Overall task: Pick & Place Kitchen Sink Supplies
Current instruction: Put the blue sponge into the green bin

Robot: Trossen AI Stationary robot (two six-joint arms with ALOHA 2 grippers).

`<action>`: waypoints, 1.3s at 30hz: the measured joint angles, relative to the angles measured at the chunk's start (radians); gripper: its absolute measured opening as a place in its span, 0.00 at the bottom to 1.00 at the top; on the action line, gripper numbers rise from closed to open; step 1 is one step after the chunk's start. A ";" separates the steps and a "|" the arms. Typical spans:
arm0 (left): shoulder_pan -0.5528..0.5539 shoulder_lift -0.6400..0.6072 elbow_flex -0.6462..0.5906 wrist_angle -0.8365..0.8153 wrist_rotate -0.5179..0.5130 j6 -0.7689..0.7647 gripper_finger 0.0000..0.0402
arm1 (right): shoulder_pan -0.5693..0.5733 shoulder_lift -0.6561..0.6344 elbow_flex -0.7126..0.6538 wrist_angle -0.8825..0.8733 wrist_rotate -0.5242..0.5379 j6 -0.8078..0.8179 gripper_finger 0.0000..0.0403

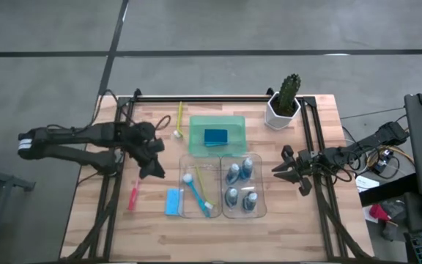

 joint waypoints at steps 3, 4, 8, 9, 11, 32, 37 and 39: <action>-0.061 0.029 -0.002 -0.009 -0.068 0.020 0.28 | 0.000 0.000 0.000 0.000 0.000 0.000 0.21; -0.079 0.040 -0.002 -0.009 -0.090 0.030 0.28 | 0.000 0.000 0.000 0.000 0.000 0.000 0.21; -0.142 0.100 -0.002 -0.018 -0.128 0.081 0.29 | 0.000 0.000 0.000 0.000 0.000 0.000 0.19; -0.158 0.121 -0.002 -0.025 -0.137 0.093 0.30 | 0.000 0.000 0.000 0.000 0.000 0.000 0.18; -0.187 0.163 -0.003 -0.031 -0.154 0.109 0.33 | 0.000 0.000 0.000 0.000 0.000 0.000 0.17; -0.240 0.518 -0.003 0.068 -0.281 0.220 0.46 | 0.000 0.000 0.000 0.000 0.000 0.000 0.20; -0.241 0.568 -0.003 0.105 -0.297 0.228 0.45 | 0.000 0.000 0.000 0.000 0.000 0.000 0.18; -0.243 0.588 -0.003 0.109 -0.298 0.228 0.44 | 0.000 0.000 0.000 0.000 0.000 0.000 0.17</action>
